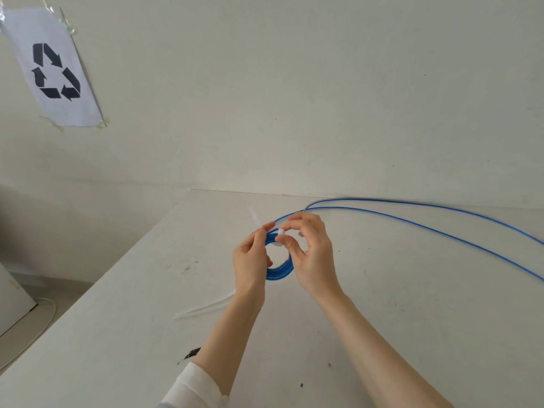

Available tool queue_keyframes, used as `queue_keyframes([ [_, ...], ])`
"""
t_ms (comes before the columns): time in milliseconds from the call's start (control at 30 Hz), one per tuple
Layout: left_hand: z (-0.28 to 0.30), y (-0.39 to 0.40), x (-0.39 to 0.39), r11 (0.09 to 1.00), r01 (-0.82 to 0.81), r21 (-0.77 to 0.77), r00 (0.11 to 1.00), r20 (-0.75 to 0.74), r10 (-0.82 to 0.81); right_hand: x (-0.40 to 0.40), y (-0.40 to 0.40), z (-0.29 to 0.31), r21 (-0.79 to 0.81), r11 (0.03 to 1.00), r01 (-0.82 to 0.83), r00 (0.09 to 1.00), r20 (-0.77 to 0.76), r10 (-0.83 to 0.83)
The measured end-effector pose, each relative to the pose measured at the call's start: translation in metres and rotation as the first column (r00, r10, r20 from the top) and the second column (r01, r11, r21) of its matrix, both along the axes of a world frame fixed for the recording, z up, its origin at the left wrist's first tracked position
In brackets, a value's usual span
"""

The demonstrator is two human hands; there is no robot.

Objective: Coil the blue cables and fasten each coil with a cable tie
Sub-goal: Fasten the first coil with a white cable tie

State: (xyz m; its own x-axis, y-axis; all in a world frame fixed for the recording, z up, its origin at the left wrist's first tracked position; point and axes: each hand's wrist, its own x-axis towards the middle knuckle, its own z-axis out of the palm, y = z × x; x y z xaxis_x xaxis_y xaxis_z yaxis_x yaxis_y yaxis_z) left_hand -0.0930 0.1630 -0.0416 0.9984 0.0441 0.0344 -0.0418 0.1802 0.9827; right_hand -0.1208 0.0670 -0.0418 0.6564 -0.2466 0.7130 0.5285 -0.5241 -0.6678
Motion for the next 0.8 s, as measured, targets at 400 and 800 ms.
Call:
queue_keyframes([
  [400, -0.011, -0.011, -0.018, 0.999, 0.028, -0.014, 0.998, 0.051, -0.028, -0.001, 0.006, -0.006, -0.019, 0.994, 0.110, 0.985, -0.129, -0.112],
  [800, -0.009, -0.008, -0.019, 0.985, 0.100, 0.139, 0.993, 0.052, -0.108, -0.001, -0.006, -0.002, -0.110, 0.994, 0.010, 0.978, -0.205, -0.033],
])
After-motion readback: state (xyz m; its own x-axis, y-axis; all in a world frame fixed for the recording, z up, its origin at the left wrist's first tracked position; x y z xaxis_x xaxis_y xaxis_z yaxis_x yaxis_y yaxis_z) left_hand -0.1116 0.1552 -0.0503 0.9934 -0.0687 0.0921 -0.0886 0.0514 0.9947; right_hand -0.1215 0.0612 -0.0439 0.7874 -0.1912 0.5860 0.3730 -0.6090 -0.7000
